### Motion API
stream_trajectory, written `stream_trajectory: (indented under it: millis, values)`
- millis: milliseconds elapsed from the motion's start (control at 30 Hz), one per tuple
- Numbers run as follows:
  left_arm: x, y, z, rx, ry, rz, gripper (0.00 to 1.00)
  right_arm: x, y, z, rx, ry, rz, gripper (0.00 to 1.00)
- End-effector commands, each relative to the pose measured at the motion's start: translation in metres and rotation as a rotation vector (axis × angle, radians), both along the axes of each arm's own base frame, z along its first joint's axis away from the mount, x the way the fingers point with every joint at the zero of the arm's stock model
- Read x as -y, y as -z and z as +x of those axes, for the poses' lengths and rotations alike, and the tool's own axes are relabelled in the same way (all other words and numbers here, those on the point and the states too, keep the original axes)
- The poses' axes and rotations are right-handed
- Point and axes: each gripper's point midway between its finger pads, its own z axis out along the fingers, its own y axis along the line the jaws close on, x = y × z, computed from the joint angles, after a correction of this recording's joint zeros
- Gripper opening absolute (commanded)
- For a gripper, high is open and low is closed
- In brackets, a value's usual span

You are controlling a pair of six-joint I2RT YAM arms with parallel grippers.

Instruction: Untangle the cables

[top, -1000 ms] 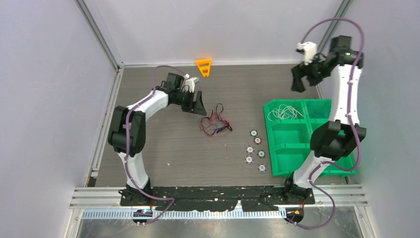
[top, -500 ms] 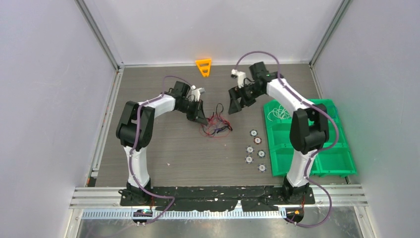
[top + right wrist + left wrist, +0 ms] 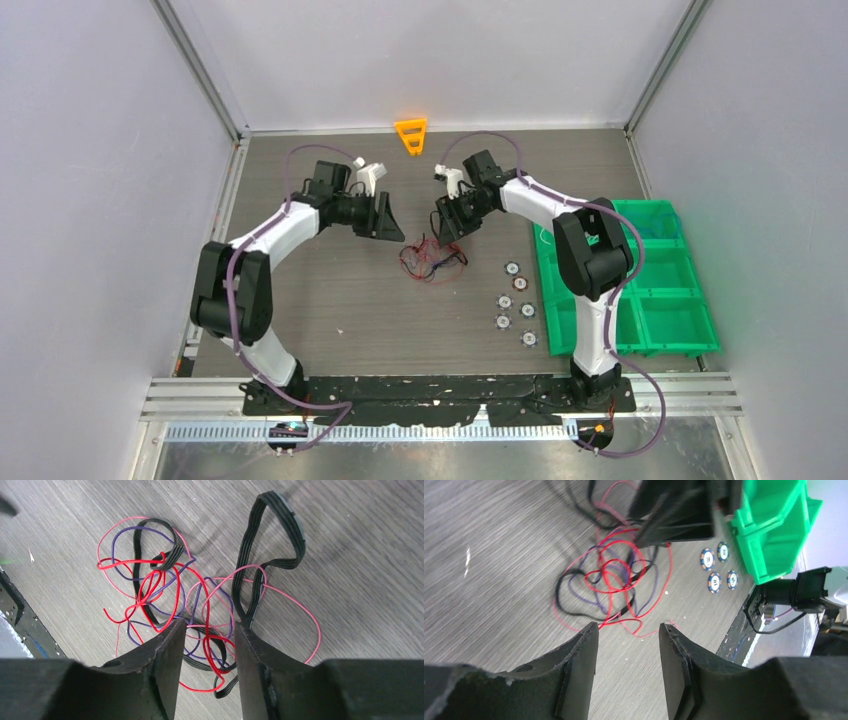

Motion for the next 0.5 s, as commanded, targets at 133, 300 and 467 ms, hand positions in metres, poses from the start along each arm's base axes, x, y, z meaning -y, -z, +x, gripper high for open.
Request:
stream_trajectory:
  millis: [133,300,467]
  values:
    - [0.061,-0.040,-0.013,0.135,0.139,-0.088,0.48,-0.007,0.009,-0.007,-0.036,0.033,0.036,0.35]
    - [0.083,-0.011,-0.019,0.057,0.141,-0.080,0.47,-0.009,0.013,-0.015,-0.077,0.033,0.059,0.30]
    - [0.089,0.017,-0.008,0.016,0.084,-0.030,0.48,-0.012,0.012,-0.024,-0.116,0.042,0.094,0.22]
